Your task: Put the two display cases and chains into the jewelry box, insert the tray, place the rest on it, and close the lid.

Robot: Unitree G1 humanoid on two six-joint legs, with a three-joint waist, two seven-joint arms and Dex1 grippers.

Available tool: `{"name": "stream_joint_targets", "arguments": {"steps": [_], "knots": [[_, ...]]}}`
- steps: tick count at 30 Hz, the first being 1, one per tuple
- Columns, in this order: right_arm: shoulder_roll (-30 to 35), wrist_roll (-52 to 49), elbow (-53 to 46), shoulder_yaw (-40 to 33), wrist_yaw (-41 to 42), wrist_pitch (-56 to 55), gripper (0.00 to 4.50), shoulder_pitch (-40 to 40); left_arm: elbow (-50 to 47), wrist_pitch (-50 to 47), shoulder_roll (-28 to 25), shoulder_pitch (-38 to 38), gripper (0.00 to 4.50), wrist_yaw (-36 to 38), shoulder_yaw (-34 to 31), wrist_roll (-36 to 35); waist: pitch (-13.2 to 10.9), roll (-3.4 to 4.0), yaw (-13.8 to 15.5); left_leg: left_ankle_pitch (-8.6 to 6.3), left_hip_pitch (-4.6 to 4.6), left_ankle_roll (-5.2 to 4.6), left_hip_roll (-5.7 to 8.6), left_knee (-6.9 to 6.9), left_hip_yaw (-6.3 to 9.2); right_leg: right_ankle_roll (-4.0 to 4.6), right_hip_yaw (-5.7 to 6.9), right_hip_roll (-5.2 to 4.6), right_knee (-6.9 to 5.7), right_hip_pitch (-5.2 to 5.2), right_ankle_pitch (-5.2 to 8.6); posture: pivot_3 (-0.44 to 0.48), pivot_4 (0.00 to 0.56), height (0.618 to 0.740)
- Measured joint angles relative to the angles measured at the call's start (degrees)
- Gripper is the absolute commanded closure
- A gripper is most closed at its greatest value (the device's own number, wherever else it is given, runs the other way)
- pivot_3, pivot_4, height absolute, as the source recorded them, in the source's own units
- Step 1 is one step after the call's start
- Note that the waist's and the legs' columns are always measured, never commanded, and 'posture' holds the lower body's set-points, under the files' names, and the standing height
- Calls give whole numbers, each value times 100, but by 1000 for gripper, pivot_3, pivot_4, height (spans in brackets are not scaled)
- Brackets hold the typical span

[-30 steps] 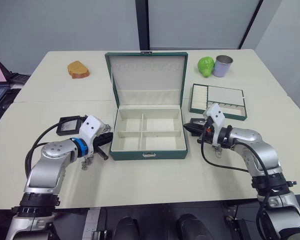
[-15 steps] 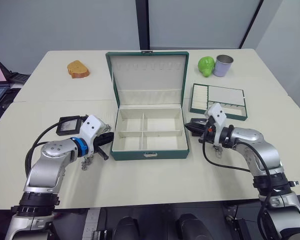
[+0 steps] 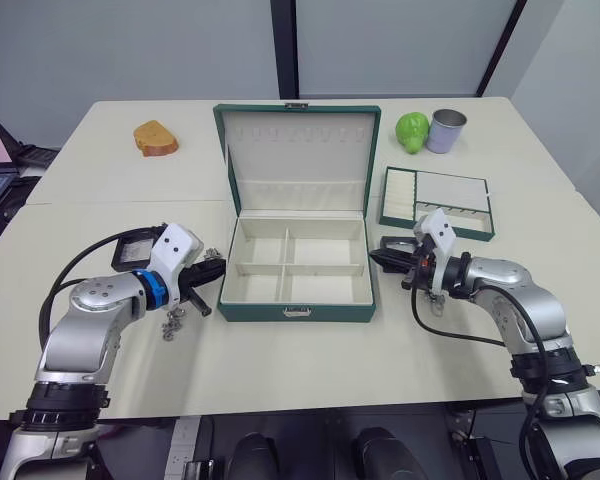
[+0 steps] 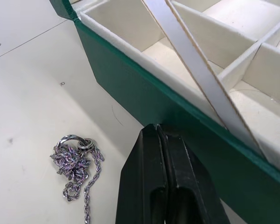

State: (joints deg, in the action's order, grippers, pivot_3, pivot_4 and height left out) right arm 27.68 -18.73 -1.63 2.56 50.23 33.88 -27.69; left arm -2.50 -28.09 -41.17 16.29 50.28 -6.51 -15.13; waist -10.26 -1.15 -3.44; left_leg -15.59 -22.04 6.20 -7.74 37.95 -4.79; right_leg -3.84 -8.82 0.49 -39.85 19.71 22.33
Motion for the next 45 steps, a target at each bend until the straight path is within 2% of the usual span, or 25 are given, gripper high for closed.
{"name": "stream_joint_targets", "arguments": {"steps": [18,22,25,33,38,40,45], "knots": [[127,-34,70,29,-15,-154,4485,1,-58,-31,-7,-112,4500,32,-5,-71,0,0,8,0,0,0,0,0,0,0,0,0,0,0,0,0,150,740],[339,-346,4,-295,174,-150,4485,185,-64,-183,-45,-116,4500,61,-308,-400,-1,-1,15,0,-3,0,0,0,1,0,2,0,1,-1,0,0,150,740],[597,-709,-69,-655,364,-12,3951,302,-62,-409,-218,-85,3956,160,-730,-763,-2,-4,17,0,-3,0,0,-2,1,0,1,0,2,-1,0,0,150,740],[1814,-1166,123,-1457,1206,22,2033,751,304,-481,-1142,-469,1582,617,-1274,-974,-4,-5,9,0,-1,-1,0,-3,-2,0,-1,0,21,-2,0,0,150,740],[2682,-1142,859,-1815,1838,-157,636,1028,996,-161,-1833,-1074,49,1017,-1788,-847,-6,-5,5,-1,0,-2,1,-7,-12,0,-4,-4,39,-4,0,0,150,740],[2942,-1041,1191,-1922,2023,-335,26,1092,1291,-18,-1968,-1270,0,1108,-1990,-787,-6,-5,6,-1,1,-2,0,-7,-12,0,-2,-4,40,-3,0,0,150,740],[3128,-749,1704,-1921,2283,-769,26,1202,1640,256,-2079,-1646,0,1287,-2145,-673,-6,-5,5,-2,2,-3,0,-8,-13,0,-2,-4,38,-4,0,0,150,740]]}}
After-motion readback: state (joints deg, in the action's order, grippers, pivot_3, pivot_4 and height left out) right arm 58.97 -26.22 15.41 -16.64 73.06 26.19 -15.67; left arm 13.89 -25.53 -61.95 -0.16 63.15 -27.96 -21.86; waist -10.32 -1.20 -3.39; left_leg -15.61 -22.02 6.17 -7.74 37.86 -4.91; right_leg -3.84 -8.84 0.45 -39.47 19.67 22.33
